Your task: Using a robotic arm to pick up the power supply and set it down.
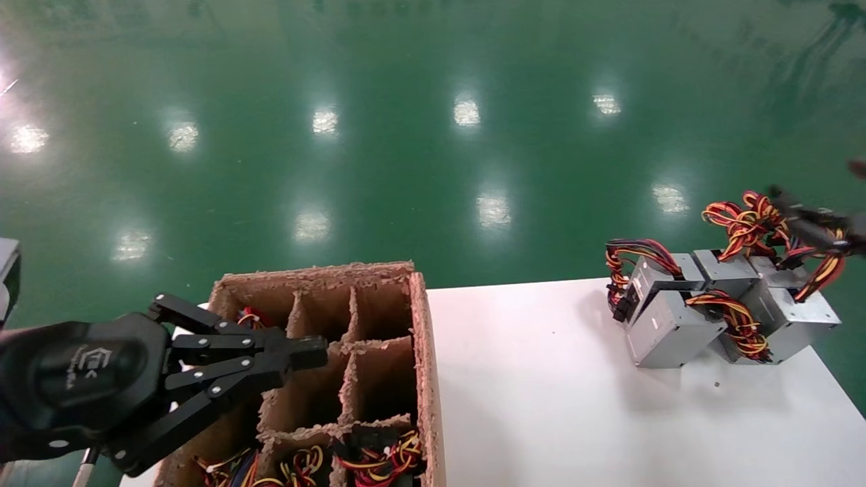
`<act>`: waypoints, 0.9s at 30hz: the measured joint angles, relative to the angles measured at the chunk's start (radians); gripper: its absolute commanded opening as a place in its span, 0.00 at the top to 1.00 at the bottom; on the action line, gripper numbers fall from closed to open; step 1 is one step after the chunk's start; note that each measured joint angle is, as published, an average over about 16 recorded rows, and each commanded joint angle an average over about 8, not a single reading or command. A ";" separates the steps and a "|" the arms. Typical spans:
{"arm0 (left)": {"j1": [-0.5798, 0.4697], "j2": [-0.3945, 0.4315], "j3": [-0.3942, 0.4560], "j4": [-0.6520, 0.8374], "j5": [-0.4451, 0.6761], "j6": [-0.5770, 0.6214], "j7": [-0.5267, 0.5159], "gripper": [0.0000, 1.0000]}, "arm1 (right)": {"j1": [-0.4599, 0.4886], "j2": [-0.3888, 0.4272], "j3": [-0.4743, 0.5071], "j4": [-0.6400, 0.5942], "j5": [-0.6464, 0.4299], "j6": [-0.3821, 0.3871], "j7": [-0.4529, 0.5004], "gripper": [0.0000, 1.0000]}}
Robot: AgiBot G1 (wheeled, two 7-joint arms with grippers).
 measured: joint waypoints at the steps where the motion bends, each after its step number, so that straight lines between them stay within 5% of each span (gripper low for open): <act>1: 0.000 0.000 0.000 0.000 0.000 0.000 0.000 1.00 | -0.007 0.005 0.009 0.027 -0.009 -0.001 0.015 0.00; 27: 0.000 0.000 0.000 0.000 0.000 0.000 0.000 1.00 | -0.246 0.150 0.298 0.881 -0.289 -0.031 0.496 0.00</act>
